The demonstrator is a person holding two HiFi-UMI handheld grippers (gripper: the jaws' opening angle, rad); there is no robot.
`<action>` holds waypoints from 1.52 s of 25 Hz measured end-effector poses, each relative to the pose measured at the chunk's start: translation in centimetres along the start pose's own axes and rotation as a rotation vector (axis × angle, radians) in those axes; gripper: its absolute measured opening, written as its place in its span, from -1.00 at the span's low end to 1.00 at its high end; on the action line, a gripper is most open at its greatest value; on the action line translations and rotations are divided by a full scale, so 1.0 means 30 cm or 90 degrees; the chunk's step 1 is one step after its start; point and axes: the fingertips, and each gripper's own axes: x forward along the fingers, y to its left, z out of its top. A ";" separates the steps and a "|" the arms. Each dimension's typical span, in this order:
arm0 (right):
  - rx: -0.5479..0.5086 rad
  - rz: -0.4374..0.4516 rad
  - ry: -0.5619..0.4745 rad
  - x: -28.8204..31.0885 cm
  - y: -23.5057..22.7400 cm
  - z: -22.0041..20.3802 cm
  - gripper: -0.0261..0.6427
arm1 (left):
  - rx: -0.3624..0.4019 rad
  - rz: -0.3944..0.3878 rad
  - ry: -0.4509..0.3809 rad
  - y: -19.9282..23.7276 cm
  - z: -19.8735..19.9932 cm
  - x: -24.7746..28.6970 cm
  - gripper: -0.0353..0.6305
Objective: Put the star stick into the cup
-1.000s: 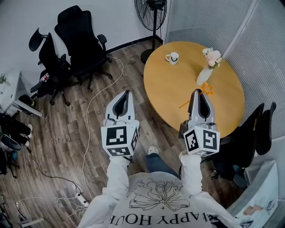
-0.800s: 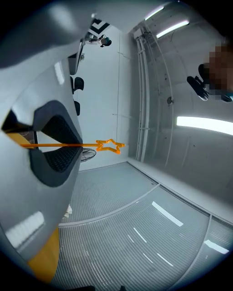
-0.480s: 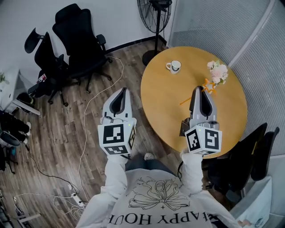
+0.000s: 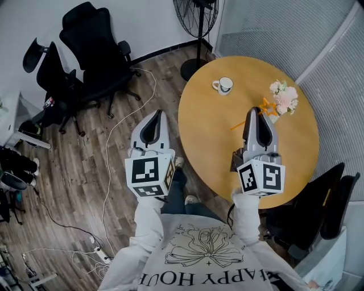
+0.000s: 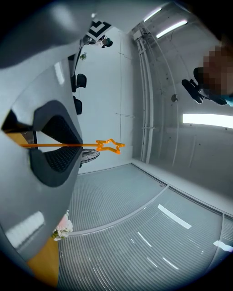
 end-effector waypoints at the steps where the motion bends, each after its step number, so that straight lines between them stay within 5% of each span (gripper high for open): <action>1: -0.001 -0.004 0.001 0.024 -0.003 -0.009 -0.84 | 0.001 -0.003 0.001 0.011 -0.001 0.026 -0.88; 8: -0.006 -0.036 0.004 0.230 -0.056 -0.079 -0.84 | -0.004 -0.038 0.010 0.077 -0.021 0.291 -0.88; 21: -0.046 -0.152 0.004 0.546 -0.194 -0.150 -0.84 | -0.001 -0.191 0.037 0.047 -0.010 0.813 -0.88; 38: -0.050 -0.268 0.021 0.813 -0.381 -0.293 -0.84 | 0.045 -0.342 0.080 -0.084 -0.086 1.209 -0.88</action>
